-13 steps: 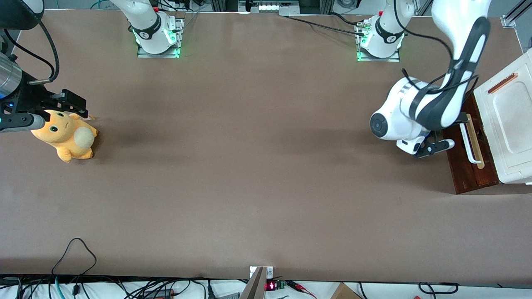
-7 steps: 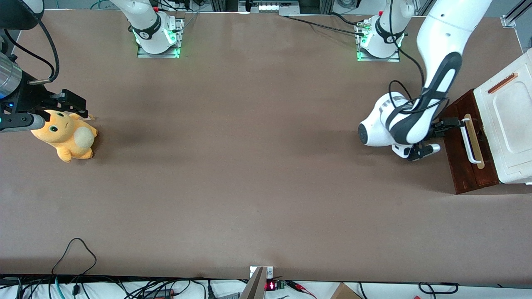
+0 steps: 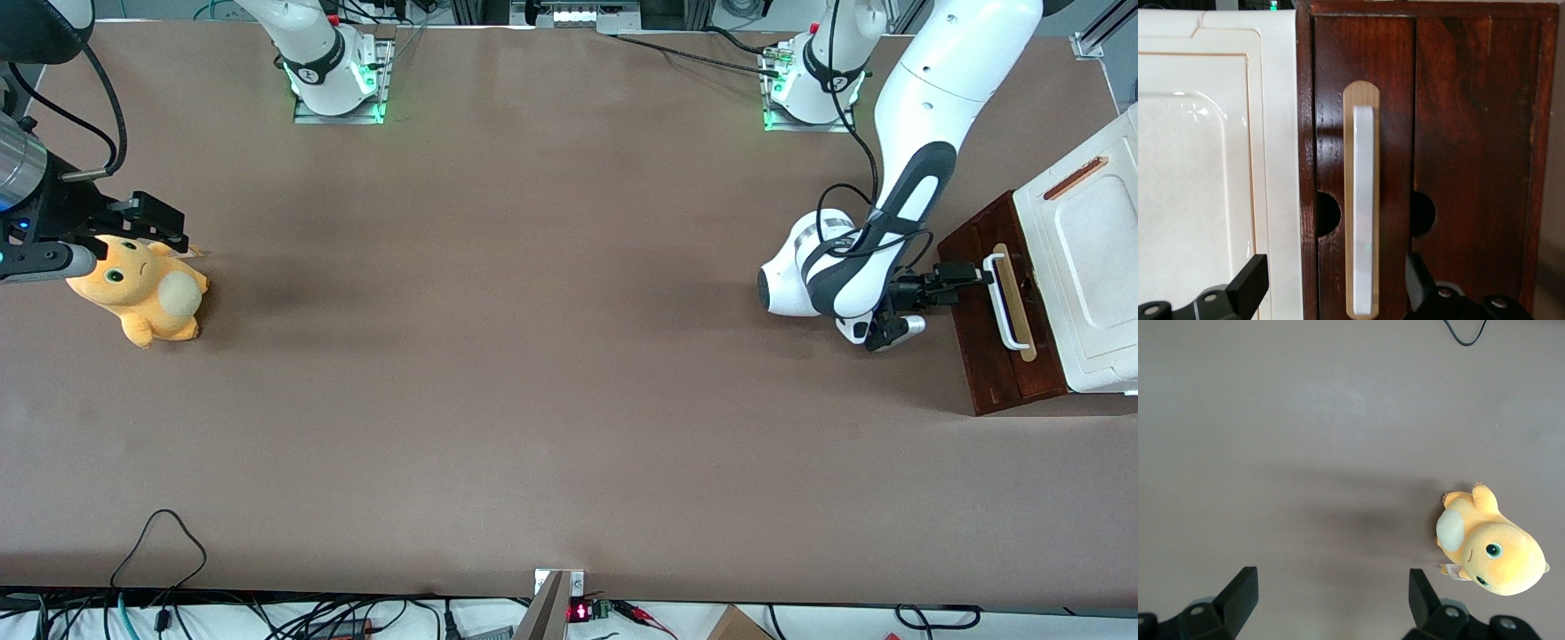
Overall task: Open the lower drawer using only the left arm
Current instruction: 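Close the left gripper around the white bar handle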
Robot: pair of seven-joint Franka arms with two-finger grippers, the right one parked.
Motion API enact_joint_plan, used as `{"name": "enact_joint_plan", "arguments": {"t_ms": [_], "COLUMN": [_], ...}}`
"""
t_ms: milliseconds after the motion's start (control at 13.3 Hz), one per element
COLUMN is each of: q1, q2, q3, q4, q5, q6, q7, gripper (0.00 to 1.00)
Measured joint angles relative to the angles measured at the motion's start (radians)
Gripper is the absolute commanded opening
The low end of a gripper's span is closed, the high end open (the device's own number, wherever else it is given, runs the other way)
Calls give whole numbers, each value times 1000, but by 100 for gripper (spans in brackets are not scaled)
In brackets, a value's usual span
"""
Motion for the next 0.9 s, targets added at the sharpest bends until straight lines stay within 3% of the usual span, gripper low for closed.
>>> {"name": "enact_joint_plan", "arguments": {"t_ms": [678,904], "q1": [21,21], "q2": [-7,-9], "q3": [65,69], "q4": [12,9], "q5": [47,48], "q6": [136,137], "q7": [79,79], "gripper": [89,81]}}
